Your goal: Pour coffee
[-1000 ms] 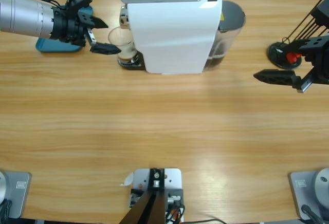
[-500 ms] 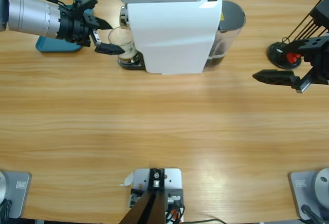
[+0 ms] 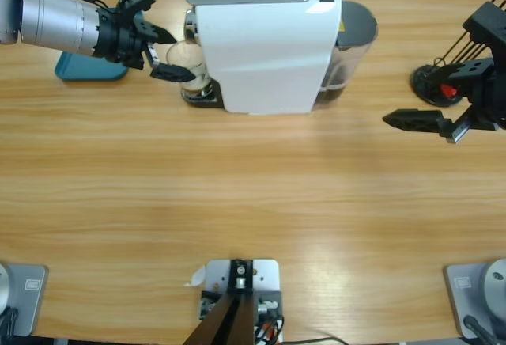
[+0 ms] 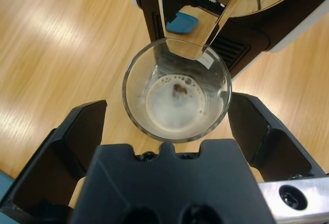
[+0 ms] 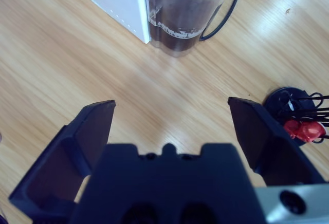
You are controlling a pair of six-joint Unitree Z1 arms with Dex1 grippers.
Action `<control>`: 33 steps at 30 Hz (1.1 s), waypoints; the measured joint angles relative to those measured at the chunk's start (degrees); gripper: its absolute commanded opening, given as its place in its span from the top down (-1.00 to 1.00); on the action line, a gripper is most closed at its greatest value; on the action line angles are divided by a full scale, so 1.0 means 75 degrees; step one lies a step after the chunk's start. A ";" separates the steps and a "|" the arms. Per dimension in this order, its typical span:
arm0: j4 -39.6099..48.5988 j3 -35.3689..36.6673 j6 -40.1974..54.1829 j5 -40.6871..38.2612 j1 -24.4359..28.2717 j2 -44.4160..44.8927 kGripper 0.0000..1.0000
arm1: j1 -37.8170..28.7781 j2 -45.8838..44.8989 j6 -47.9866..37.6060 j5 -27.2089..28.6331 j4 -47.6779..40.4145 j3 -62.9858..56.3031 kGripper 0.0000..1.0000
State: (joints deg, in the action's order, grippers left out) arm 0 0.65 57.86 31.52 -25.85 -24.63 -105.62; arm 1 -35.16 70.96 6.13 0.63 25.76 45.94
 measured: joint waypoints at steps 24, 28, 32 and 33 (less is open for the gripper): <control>-0.0060 0.0266 0.0008 -0.0105 -0.0065 -0.0188 0.32 | 0.0000 0.0033 0.0000 -0.0052 -0.0093 -0.0111 -1.00; -0.0060 0.0266 0.0088 -0.0105 -0.0066 -0.0188 0.99 | 0.0000 0.0033 0.0000 -0.0052 -0.0136 -0.0112 -1.00; -0.0060 0.0266 0.0175 -0.0105 -0.0066 -0.0188 1.00 | 0.0000 0.0033 0.0000 -0.0052 -0.0148 -0.0112 -1.00; -0.0060 0.0266 0.0199 -0.0105 -0.0066 -0.0188 1.00 | 0.0000 0.0033 0.0000 -0.0052 -0.0148 -0.0112 -1.00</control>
State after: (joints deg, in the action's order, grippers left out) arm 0 0.20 59.85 33.02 -26.64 -25.12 -107.03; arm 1 -35.16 71.22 6.12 0.24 24.65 45.10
